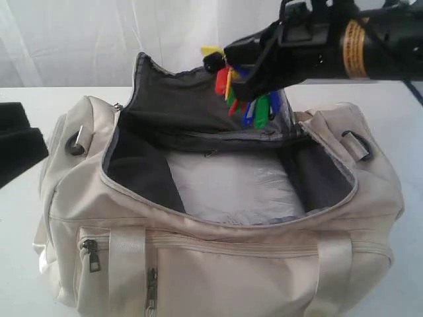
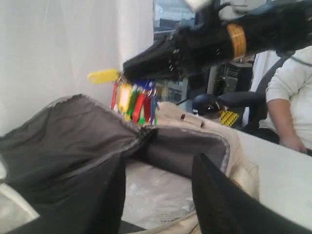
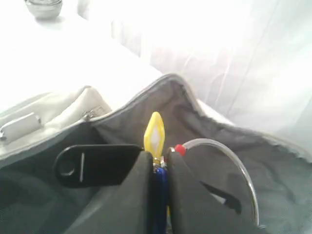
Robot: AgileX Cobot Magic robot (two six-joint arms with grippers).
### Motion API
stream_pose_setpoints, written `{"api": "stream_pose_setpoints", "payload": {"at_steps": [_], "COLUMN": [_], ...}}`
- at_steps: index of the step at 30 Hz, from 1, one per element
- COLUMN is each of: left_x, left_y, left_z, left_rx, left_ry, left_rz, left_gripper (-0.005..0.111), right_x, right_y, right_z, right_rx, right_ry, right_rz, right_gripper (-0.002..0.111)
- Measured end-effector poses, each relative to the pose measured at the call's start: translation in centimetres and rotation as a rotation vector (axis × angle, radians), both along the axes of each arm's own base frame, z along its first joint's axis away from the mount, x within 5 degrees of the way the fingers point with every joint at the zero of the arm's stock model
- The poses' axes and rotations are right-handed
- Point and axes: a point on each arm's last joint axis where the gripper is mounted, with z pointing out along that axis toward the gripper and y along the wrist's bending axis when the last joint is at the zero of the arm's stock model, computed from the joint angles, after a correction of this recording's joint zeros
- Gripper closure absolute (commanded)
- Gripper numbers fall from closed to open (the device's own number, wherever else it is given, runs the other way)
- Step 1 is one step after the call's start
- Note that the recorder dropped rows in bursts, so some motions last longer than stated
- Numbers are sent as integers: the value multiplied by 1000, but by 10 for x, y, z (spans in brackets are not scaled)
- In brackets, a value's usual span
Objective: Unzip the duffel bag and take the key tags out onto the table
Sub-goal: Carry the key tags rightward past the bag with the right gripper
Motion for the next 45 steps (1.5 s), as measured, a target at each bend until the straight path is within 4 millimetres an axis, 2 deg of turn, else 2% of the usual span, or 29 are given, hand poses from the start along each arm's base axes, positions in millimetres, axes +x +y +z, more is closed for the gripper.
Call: {"api": "stream_pose_setpoints", "payload": {"at_steps": [2, 3, 4, 7, 9, 16, 19, 21, 24, 28, 30, 37, 45], "left_x": [10, 23, 30, 61, 74, 127, 145, 150, 155, 159, 159, 157, 148], "left_y": [-2, -1, -1, -2, -9, -37, -43, -46, -47, -44, -41, -33, -15], "left_z": [-5, -11, -14, -35, -45, -36, -47, -57, -67, -69, -68, -57, -28], "left_rx": [23, 46, 59, 115, 139, 174, 234, 263, 288, 316, 348, 437, 456], "left_ry": [39, 78, 104, 238, 312, 368, 392, 420, 447, 438, 411, 284, 126], "left_rz": [34, 102, 145, 272, 259, 219, 227, 223, 225, 276, 291, 341, 481], "left_gripper": [48, 45, 41, 38, 38, 38, 42, 49, 70, 99, 107, 107, 107], "right_x": [-6, -12, -14, -29, -37, -50, -52, -52, -52, -51, -51, -50, -48], "right_y": [-8, -18, -22, -47, -59, -81, -84, -84, -84, -85, -86, -89, -95], "right_z": [15, 29, 35, 65, 77, 95, 98, 98, 98, 98, 98, 98, 99], "right_rx": [20, 42, 50, 107, 136, 187, 195, 195, 195, 197, 193, 192, 181], "right_ry": [-53, -109, -133, -249, -297, -371, -381, -381, -381, -382, -386, -393, -411], "right_rz": [-49, -106, -137, -285, -353, -493, -508, -508, -511, -528, -536, -573, -635], "right_gripper": [108, 108, 108, 108, 108, 108, 108, 108, 108, 108, 108, 108, 108]}}
